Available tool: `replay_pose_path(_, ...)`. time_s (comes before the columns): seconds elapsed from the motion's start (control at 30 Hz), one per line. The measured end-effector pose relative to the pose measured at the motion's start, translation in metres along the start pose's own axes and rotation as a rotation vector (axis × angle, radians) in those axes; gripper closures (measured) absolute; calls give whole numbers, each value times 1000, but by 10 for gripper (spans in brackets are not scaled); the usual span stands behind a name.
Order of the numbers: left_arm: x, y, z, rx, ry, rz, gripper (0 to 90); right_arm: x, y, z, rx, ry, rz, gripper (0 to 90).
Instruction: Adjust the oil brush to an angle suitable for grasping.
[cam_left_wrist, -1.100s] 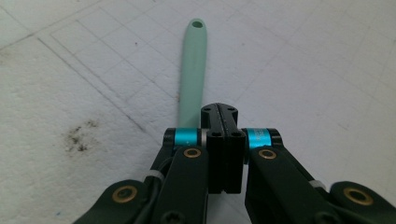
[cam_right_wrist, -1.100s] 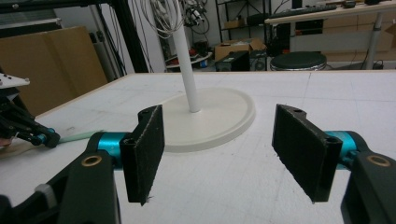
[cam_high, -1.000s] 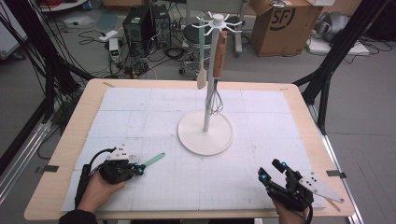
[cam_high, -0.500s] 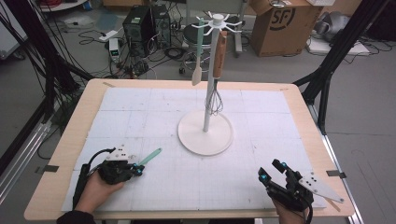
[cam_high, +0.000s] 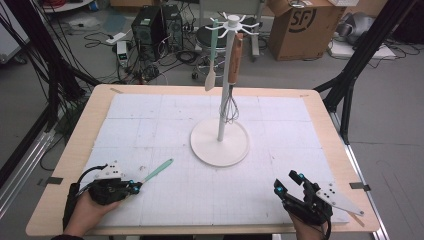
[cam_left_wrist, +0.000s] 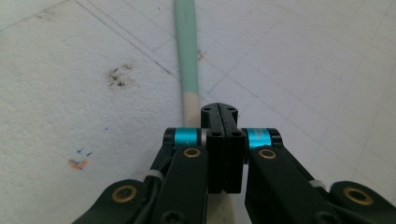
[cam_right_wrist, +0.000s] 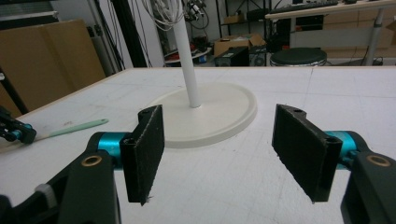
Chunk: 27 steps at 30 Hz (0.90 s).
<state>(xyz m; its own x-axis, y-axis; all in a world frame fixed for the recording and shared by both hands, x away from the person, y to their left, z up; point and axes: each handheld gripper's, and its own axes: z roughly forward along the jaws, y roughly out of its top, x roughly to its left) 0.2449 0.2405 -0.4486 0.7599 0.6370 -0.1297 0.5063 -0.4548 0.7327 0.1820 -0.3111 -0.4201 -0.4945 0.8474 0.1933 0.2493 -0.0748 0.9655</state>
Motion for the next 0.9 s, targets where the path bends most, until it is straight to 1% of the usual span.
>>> replay_pose_path(0.13,2,2,0,6,27,18,900,0,0,0,-1,0,-4,338)
replay_pose_path(0.2,3,2,1,6,38,18,899,-1,0,0,-3,0,-4,338)
replay_pose_path(0.23,5,2,1,4,47,22,899,0,0,-1,-3,-1,6,338)
replay_pose_path(0.27,5,2,1,-1,42,12,899,-1,0,-1,-3,-1,3,338)
replay_pose_path(0.33,8,2,1,-2,48,16,899,-1,-1,-1,-2,-2,6,338)
replay_pose_path(0.4,10,3,1,-3,46,6,899,-1,-1,-1,-3,0,3,338)
replay_pose_path(0.47,11,2,2,-14,54,1,899,-1,-1,-1,-3,-1,4,338)
replay_pose_path(0.53,12,2,2,-16,49,-3,899,-2,-1,-1,-3,-1,3,338)
replay_pose_path(0.57,12,2,3,-18,54,-8,899,-2,-1,-1,-2,-2,3,338)
replay_pose_path(0.67,12,2,2,-17,51,-11,898,-1,-1,-2,-3,-3,6,338)
replay_pose_path(0.73,11,1,3,-22,49,-15,897,-1,-1,-1,-5,-2,3,337)
replay_pose_path(0.8,10,1,3,-36,29,-12,896,-1,-1,-2,-5,-2,5,338)
replay_pose_path(0.83,9,1,2,-55,19,-14,876,-1,0,-2,-3,-2,5,338)
replay_pose_path(0.87,8,1,1,-76,15,-14,821,-1,0,-2,-3,-2,6,338)
replay_pose_path(0.9,6,2,0,-94,12,-19,744,-1,0,-3,-11,-6,-1,341)
